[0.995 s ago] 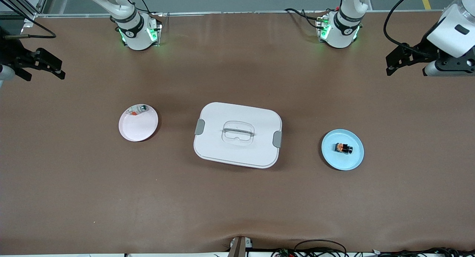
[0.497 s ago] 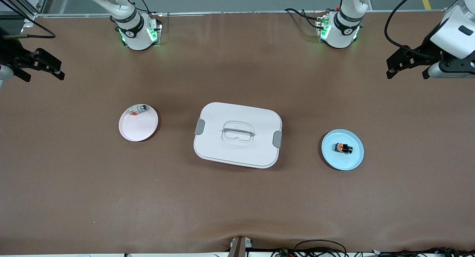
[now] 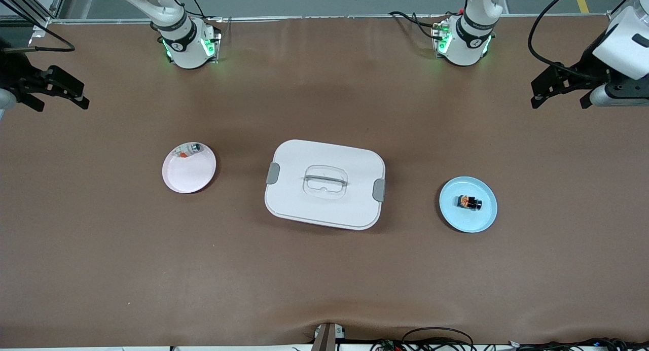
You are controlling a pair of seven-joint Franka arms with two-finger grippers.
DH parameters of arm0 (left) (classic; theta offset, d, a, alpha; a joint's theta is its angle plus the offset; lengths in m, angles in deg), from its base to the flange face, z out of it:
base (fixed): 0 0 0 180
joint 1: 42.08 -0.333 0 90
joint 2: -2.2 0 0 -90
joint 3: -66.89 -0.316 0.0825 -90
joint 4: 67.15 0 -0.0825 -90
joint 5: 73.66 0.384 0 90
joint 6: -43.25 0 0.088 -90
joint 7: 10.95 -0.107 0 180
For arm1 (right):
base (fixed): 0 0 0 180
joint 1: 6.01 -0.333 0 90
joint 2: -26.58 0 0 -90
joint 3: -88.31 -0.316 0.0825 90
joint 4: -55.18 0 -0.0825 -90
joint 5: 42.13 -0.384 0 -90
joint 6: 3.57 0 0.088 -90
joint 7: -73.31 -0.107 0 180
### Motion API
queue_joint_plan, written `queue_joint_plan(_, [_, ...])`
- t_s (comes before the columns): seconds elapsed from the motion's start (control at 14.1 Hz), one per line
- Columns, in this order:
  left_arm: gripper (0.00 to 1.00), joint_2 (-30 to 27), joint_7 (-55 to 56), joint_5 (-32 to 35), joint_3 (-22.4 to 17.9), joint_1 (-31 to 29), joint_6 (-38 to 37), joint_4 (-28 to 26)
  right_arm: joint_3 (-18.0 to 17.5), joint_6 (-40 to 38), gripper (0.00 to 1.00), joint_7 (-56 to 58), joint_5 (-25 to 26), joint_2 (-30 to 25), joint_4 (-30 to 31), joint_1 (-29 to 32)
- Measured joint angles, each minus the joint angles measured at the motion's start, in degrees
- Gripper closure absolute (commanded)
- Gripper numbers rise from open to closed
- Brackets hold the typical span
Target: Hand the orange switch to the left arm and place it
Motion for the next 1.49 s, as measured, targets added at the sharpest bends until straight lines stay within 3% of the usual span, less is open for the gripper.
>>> queue_joint_plan(1.49, [0.0, -0.01, -0.2, 0.0, 0.48, -3.32, -0.03, -0.9, 0.49, -0.43, 0.0, -0.47, -0.21, 0.0, 0.01, 0.09])
